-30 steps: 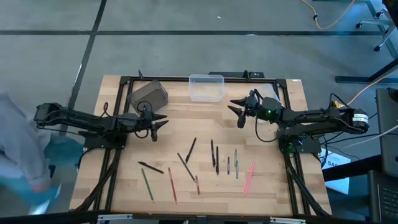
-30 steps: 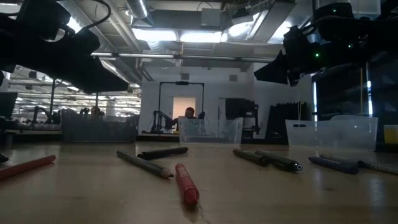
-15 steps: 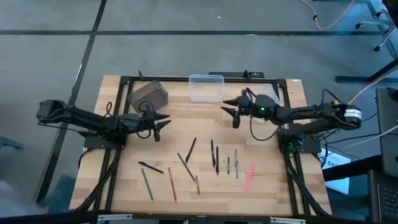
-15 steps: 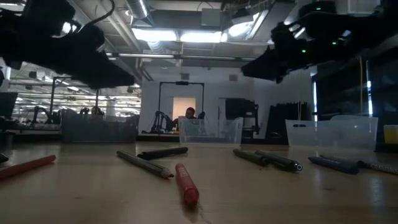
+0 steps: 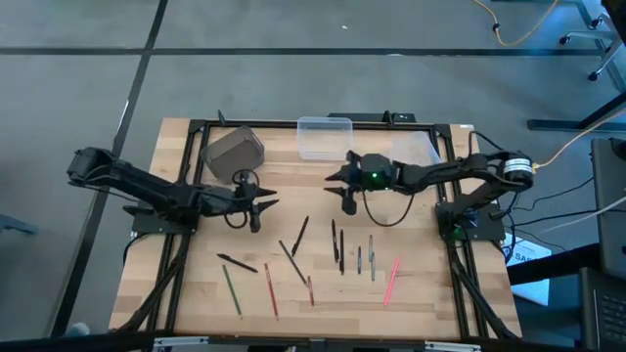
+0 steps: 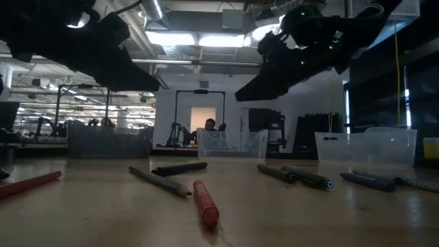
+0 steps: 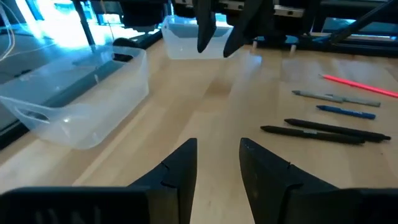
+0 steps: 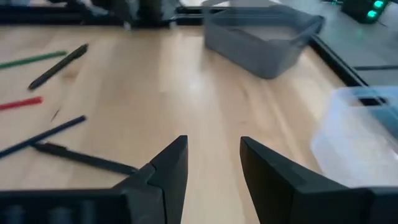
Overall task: Sort crayons/erasers/pens/pencils in bins
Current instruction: Put the center black pen into the black bin
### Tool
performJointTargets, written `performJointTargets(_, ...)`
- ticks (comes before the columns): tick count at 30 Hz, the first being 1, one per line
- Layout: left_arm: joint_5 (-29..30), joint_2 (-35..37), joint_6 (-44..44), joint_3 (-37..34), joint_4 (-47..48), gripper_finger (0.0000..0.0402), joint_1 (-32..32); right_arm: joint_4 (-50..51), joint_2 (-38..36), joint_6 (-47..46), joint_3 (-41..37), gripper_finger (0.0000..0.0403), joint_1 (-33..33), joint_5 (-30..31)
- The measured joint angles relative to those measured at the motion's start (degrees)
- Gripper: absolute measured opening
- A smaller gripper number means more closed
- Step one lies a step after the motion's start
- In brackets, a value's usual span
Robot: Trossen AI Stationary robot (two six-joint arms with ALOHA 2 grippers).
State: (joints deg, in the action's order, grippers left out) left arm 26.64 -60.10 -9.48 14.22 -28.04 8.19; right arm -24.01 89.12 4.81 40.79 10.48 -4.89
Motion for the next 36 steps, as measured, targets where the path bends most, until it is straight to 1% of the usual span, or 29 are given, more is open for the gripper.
performJointTargets(5, 2.33, -1.33, -2.61, 0.0, 0.18, 0.0112, 3.37, -0.09, 3.49, 1.56, 3.96, 0.0154, -1.79, -4.58)
performJointTargets(8, 2.84, -2.48, -4.33, 0.0, 0.23, 0.0112, 4.96, 1.71, 6.12, 2.0, 7.33, 0.017, -2.45, -7.45)
performJointTargets(14, 2.94, -4.98, -7.12, 0.0, 0.12, 0.0112, 8.13, 13.28, 12.65, 4.4, 17.86, 0.0229, -5.31, -8.32)
performJointTargets(17, 2.94, -6.17, -8.42, 0.0, 0.15, 0.0112, 9.78, 18.48, 16.57, 5.21, 22.5, 0.0246, -6.96, -8.39)
performJointTargets(20, 2.93, -7.27, -9.64, 0.0, 0.14, 0.0112, 11.33, 21.65, 20.57, 7.48, 25.76, 0.0248, -8.63, -8.34)
performJointTargets(25, 2.95, -8.67, -13.54, 0.0, 0.16, 0.0112, 14.28, 22.57, 26.32, 10.72, 30.69, 0.0236, -10.85, -8.33)
performJointTargets(27, 3.75, -9.05, -15.75, 0.0, 0.11, 0.0112, 15.67, 24.44, 28.29, 11.6, 32.82, 0.0231, -11.32, -8.37)
performJointTargets(32, 9.68, -9.11, -17.4, 0.0, -0.02, 0.0112, 20.22, 32.98, 32.42, 13.58, 37.75, 0.0223, -12.39, -8.17)
performJointTargets(34, 12.72, -9.11, -17.15, 0.02, -0.57, 0.0112, 21.85, 35.79, 33.58, 13.78, 38.45, 0.0221, -12.96, -7.53)
performJointTargets(36, 14.44, -9.11, -17.13, 0.02, -0.69, 0.0112, 23.08, 36.42, 34.22, 13.46, 38.78, 0.0218, -13.36, -6.03)
